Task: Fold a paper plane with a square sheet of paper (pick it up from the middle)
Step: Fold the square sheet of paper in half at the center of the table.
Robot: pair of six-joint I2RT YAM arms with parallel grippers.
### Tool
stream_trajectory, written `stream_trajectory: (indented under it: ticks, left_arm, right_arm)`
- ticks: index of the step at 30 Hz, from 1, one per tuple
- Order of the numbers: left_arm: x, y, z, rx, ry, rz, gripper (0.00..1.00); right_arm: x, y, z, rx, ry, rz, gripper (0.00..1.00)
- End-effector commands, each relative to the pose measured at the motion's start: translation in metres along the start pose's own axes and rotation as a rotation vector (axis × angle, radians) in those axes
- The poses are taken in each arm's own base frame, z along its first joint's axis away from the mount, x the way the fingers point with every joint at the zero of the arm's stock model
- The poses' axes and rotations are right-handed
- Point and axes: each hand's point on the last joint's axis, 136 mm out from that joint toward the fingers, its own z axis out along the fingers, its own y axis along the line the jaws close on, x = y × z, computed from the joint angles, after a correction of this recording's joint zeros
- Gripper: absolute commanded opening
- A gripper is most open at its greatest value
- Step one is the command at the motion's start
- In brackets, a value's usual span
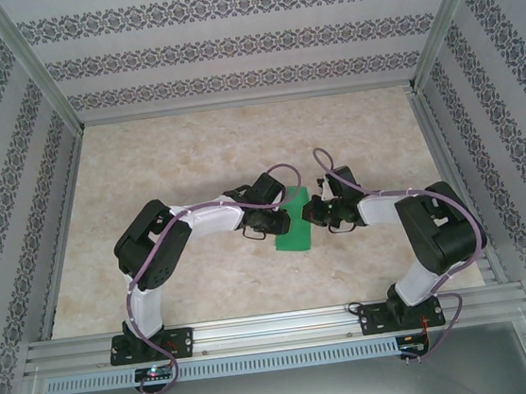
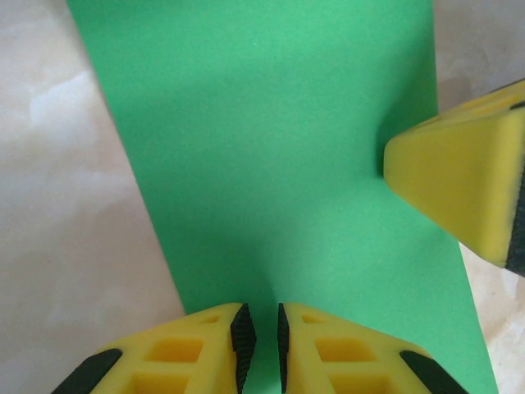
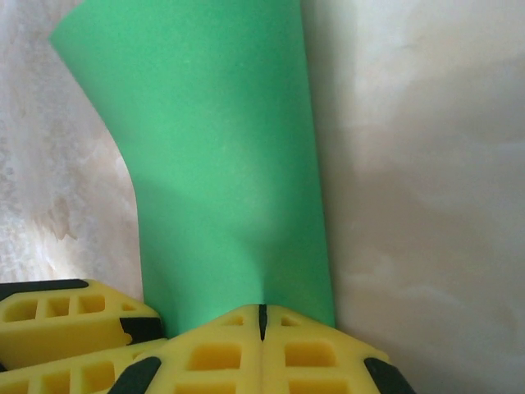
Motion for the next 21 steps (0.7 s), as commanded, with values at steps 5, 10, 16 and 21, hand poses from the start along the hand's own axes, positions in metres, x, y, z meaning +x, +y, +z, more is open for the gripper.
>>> stream_trajectory:
  ticks: [5,10,16,21]
  left_arm:
    - [0.085,0.068,0.02,-0.248,0.26,-0.011,0.24]
    - [0.084,0.068,0.021,-0.247,0.261,-0.009,0.24]
    - [0.082,0.067,0.022,-0.244,0.259,-0.008,0.23]
    - [0.081,0.066,0.022,-0.241,0.259,-0.006,0.24]
  right_arm:
    - [-0.019,-0.042,-0.014,0.148,-0.099,0.02,0.02]
    - [-0.025,-0.024,-0.02,0.092,-0.1,0.0,0.02]
    - [-0.025,0.027,-0.027,-0.044,-0.104,-0.062,0.02]
    - [-0.025,0.044,-0.029,-0.06,-0.121,-0.087,0.01]
